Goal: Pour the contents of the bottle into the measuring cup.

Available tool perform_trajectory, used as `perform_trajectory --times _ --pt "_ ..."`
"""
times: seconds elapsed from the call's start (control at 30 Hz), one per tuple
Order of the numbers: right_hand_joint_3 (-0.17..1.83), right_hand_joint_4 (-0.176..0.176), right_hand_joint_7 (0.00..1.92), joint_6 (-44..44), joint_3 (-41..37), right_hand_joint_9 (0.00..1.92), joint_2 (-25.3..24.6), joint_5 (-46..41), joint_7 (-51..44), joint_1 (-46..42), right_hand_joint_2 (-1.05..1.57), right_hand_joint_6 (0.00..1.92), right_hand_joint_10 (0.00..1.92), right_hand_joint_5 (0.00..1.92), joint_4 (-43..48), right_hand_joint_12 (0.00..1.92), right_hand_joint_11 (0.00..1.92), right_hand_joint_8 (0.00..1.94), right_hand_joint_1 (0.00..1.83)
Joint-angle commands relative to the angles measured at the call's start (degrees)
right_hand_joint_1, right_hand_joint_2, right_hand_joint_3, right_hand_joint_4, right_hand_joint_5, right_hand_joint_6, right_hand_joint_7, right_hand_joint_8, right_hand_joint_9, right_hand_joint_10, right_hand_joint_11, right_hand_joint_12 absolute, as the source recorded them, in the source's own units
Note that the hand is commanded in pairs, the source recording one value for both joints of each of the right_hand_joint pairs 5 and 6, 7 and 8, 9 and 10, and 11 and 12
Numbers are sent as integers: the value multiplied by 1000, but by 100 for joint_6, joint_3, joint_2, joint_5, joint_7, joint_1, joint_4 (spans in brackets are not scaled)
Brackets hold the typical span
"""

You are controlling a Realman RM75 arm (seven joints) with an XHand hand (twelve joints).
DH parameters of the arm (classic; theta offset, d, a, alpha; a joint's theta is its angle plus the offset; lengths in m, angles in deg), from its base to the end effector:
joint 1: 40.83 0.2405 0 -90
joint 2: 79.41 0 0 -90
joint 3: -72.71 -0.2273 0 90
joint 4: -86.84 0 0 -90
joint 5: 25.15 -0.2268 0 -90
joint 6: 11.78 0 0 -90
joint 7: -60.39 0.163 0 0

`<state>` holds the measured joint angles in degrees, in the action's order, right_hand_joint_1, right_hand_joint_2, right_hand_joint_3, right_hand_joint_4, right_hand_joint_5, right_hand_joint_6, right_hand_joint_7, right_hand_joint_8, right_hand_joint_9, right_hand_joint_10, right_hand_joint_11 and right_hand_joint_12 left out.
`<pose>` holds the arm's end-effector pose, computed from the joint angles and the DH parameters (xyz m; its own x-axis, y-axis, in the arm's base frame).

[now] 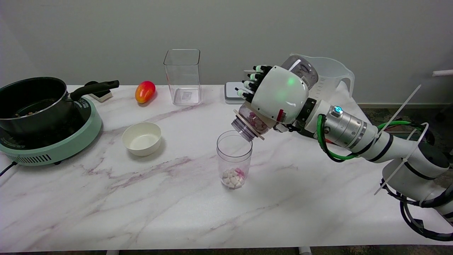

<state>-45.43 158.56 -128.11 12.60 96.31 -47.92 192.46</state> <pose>-0.1070 -0.3223 0.2572 0.6353 0.6005 -0.4856 0.7445 -0.3091 0.5918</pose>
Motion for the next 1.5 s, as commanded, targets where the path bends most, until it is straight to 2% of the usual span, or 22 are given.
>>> perform_trajectory --times 0.03,1.33,1.5 --pt "249 0 1920 36 47 1695 -1 65 30 123 1472 1920 1695 1920 63 1325 1325 1920 1374" --pt "223 0 1920 27 286 1715 70 401 54 547 1516 1920 1715 1920 71 1339 1339 1920 1350" --pt "222 0 1920 219 319 1716 -145 305 94 515 1517 1920 1716 1920 40 1340 1340 1920 1350"
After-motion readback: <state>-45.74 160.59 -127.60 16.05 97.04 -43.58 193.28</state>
